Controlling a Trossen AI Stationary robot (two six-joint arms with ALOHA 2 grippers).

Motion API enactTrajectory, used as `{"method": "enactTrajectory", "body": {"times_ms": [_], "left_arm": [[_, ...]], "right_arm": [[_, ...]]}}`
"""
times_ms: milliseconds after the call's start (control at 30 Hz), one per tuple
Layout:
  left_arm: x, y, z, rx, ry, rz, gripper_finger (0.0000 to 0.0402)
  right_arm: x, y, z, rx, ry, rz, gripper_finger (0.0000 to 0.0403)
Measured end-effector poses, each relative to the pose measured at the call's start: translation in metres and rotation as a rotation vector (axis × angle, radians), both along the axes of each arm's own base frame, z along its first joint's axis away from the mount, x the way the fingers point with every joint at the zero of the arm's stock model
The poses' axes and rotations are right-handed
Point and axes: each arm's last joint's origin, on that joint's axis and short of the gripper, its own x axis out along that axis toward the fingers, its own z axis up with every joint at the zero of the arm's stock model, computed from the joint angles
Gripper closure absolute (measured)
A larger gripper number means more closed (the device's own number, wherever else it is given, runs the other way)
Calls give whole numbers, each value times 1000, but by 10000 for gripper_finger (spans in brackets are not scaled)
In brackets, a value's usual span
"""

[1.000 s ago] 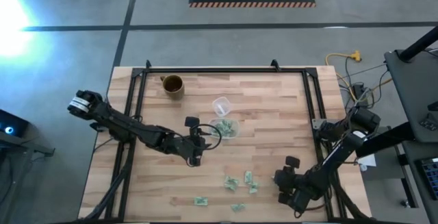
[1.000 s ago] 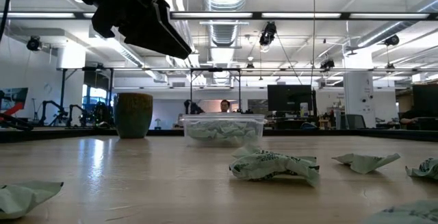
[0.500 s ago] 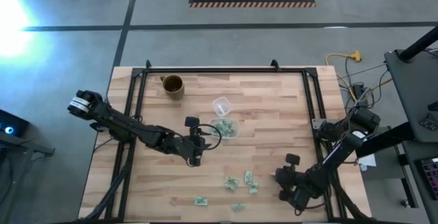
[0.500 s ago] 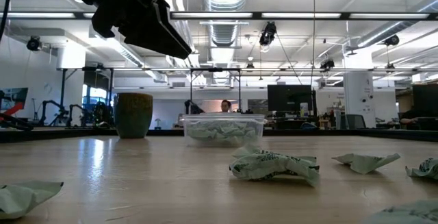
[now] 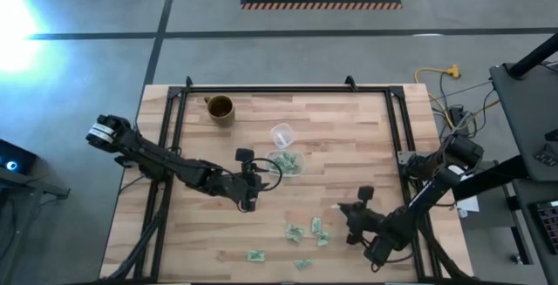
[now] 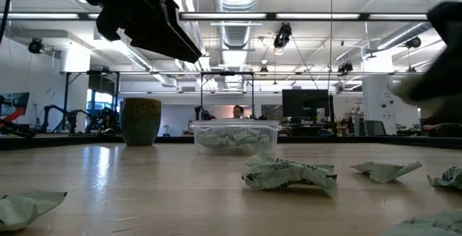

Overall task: Pick and place Stevia / Truvia into bins
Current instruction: Put the stevia packet into the bottom transparent container

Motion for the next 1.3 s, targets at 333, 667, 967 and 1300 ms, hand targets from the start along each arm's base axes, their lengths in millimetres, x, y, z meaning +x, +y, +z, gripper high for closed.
{"method": "enactTrajectory", "body": {"times_ms": [333,667,967,1300], "left_arm": [[0,0,0,2,5,0,230],[-2,1,-2,11,28,1,230],[-7,3,-9,24,111,17,230],[-15,5,-15,-19,190,73,230]], "right_arm": [[44,-47,18,-164,-73,-176,394],[103,-112,37,-78,74,-286,394],[141,-143,50,16,36,-81,394],[150,-166,49,160,57,11,394]]}}
